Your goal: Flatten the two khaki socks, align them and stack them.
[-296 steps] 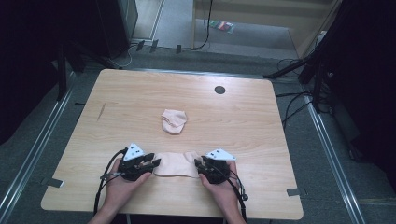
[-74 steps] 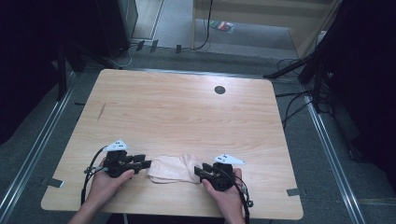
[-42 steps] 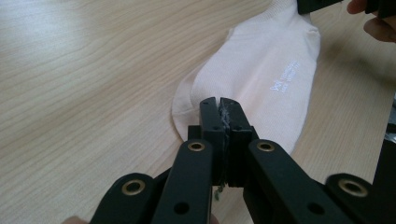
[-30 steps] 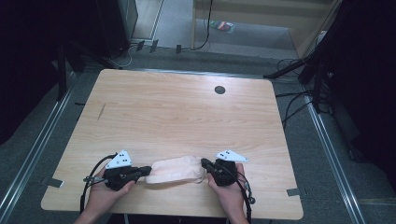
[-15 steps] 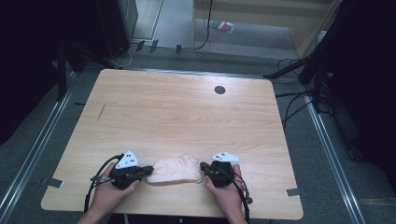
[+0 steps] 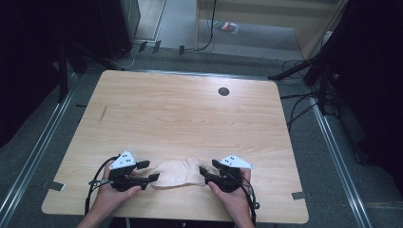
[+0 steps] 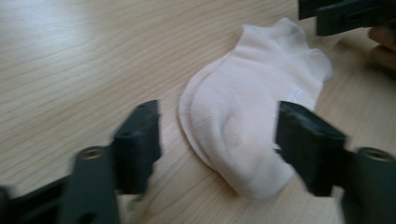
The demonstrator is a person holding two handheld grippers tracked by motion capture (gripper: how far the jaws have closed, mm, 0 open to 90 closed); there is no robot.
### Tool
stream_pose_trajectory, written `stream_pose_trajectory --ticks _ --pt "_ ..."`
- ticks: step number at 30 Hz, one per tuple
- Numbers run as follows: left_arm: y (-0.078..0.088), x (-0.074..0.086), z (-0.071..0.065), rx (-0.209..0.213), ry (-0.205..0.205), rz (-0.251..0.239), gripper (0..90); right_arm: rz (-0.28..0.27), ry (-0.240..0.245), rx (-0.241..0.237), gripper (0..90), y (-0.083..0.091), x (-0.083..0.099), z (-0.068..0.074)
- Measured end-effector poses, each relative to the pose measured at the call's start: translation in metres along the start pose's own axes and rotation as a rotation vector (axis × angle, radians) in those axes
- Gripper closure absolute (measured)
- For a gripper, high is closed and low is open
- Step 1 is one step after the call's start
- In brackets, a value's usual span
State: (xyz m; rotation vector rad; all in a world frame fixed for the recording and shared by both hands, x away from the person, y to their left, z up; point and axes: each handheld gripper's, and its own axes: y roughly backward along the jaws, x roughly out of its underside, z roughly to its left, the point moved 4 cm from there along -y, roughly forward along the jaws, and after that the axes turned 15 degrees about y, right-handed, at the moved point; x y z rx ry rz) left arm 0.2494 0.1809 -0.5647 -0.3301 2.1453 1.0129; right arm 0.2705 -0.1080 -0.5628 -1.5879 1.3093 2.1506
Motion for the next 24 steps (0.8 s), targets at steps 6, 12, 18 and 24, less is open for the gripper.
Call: stream_pose_trajectory --ticks 6,12,18,24 --pt "0.01 -0.005 0.007 -0.031 0.008 -0.073 0.0 -0.026 0.003 0.039 13.8 0.007 -0.005 -0.009" --pt "0.021 -0.009 0.021 -0.039 0.062 -0.121 0.0 -0.057 -0.041 0.047 11.2 0.018 -0.009 -0.021" --pt "0.026 -0.009 0.034 -0.075 0.082 -0.139 0.0 -0.087 -0.058 0.075 7.4 0.03 -0.009 -0.037" --pt "0.031 -0.01 0.046 -0.102 0.109 -0.161 0.0 -0.093 -0.074 0.109 7.1 0.038 -0.005 -0.051"
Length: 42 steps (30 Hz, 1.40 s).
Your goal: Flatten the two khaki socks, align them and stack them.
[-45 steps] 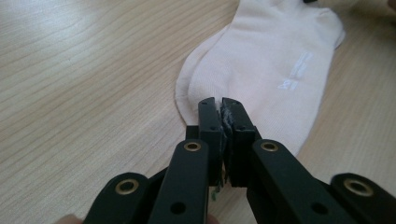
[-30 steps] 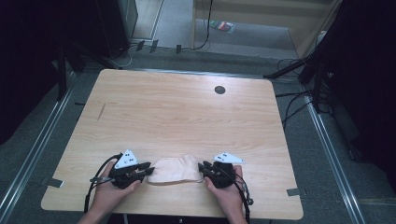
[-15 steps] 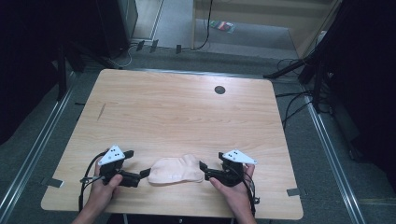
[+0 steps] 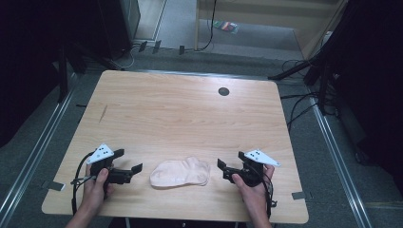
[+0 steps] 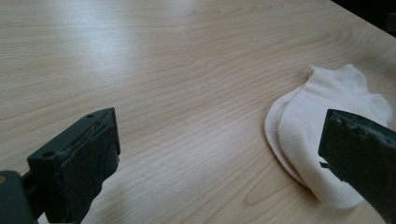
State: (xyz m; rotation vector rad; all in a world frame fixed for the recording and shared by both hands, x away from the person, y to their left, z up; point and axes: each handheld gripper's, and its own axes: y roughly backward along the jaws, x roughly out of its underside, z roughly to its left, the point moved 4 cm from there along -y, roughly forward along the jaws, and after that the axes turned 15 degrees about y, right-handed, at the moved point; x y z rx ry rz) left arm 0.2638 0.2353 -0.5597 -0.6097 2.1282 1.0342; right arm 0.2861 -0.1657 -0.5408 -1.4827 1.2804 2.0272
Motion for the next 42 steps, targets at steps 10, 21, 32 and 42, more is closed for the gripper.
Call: stream_pose_trajectory --ticks 10,21,32,42 --pt "0.006 -0.002 0.015 -0.059 0.019 -0.03 0.0 -0.002 -0.006 0.056 7.6 0.011 0.005 -0.025" --pt "0.026 -0.005 0.047 -0.157 0.046 -0.073 0.0 0.0 -0.041 0.107 8.3 0.029 0.016 -0.055" --pt "0.043 -0.005 0.067 -0.227 0.054 -0.089 0.0 0.021 -0.063 0.158 8.8 0.044 0.031 -0.08" --pt "0.061 -0.001 0.084 -0.272 0.065 -0.099 0.0 0.061 -0.073 0.21 9.1 0.064 0.051 -0.102"
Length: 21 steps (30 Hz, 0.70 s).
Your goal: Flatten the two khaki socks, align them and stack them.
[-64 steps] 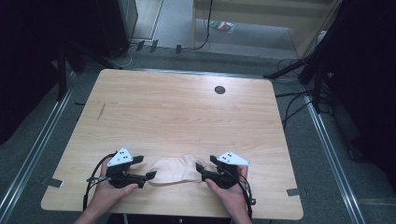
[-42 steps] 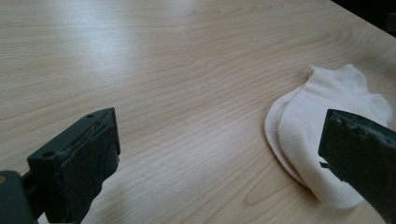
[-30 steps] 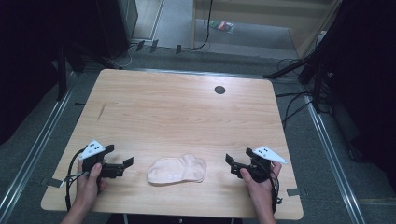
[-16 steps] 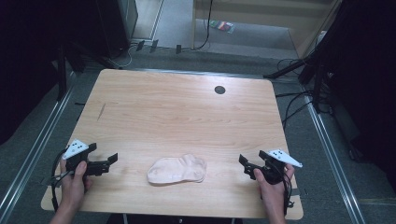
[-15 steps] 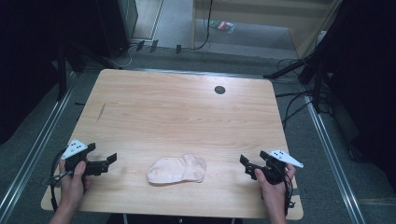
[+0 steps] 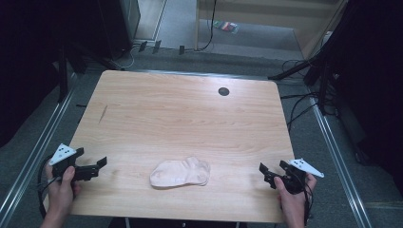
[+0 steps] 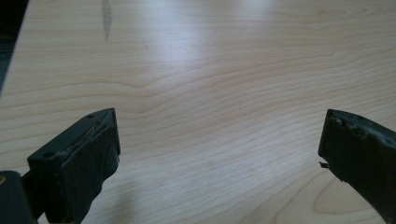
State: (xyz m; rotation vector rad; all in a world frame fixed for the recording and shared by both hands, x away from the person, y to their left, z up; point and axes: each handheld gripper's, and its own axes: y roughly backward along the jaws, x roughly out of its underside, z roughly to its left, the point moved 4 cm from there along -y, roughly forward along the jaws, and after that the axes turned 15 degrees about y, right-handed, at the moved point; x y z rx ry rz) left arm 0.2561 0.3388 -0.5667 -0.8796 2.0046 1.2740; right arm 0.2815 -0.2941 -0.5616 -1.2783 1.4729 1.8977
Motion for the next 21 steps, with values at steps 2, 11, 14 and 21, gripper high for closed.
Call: stream_pose_trajectory --ticks 2,11,14,21 --pt "0.004 0.001 0.006 -0.016 0.0 -0.001 0.0 0.007 -0.008 0.007 9.1 0.004 0.004 -0.004" --pt "0.02 0.004 0.024 -0.049 0.013 -0.016 0.0 0.021 -0.028 0.058 10.0 0.022 0.019 -0.023" --pt "0.027 0.007 0.03 -0.045 0.031 -0.024 0.0 0.025 -0.031 0.072 10.2 0.028 0.023 -0.028" --pt "0.024 0.009 0.028 -0.042 0.023 -0.02 0.0 0.033 -0.063 0.096 12.2 0.039 0.032 -0.035"
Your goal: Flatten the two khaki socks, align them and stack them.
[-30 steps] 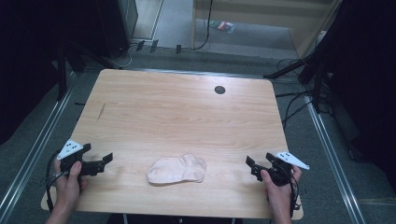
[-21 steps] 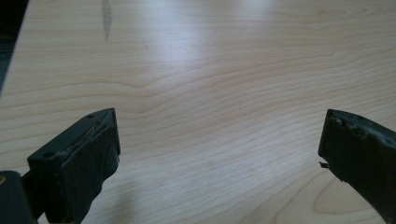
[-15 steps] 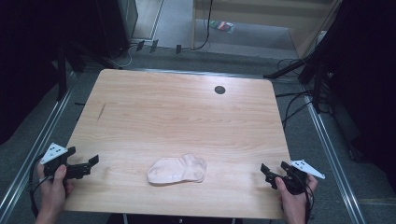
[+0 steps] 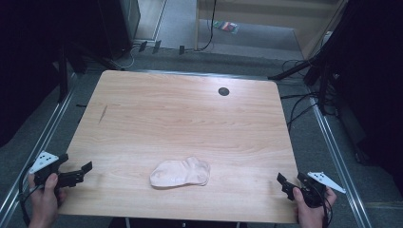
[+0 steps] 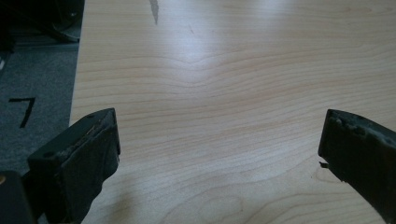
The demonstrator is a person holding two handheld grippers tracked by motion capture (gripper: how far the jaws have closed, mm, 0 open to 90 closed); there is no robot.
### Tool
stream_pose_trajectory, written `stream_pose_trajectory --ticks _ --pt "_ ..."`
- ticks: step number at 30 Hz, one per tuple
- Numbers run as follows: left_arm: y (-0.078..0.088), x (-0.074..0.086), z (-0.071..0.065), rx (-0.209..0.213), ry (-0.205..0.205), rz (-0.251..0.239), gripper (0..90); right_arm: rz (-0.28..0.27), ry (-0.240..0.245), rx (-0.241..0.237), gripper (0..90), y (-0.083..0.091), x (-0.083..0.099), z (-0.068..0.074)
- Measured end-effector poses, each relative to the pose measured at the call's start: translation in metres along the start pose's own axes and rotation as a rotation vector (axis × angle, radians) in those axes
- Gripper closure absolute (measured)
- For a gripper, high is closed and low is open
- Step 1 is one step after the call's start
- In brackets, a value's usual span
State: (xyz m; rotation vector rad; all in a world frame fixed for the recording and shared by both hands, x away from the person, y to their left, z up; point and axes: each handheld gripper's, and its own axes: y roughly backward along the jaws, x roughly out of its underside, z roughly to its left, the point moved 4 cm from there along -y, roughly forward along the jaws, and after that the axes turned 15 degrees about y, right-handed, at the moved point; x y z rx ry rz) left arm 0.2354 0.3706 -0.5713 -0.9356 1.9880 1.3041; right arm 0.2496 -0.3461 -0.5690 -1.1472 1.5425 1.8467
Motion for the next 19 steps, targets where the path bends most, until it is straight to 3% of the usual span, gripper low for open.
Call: stream_pose_trajectory --ticks 8,15,19 --pt "-0.004 0.0013 -0.001 -0.01 -0.012 0.01 0.0 0.021 0.045 0.018 12.8 -0.0023 0.0025 0.0058" --pt "-0.0054 -0.0005 0.0008 0.006 0.016 0.006 0.0 0.01 0.038 0.021 13.1 -0.0019 0.002 0.0054" --pt "-0.0056 -0.0005 0.0003 0.005 0.008 0.009 0.0 0.0 0.045 0.024 13.0 -0.0009 0.0013 0.0047"
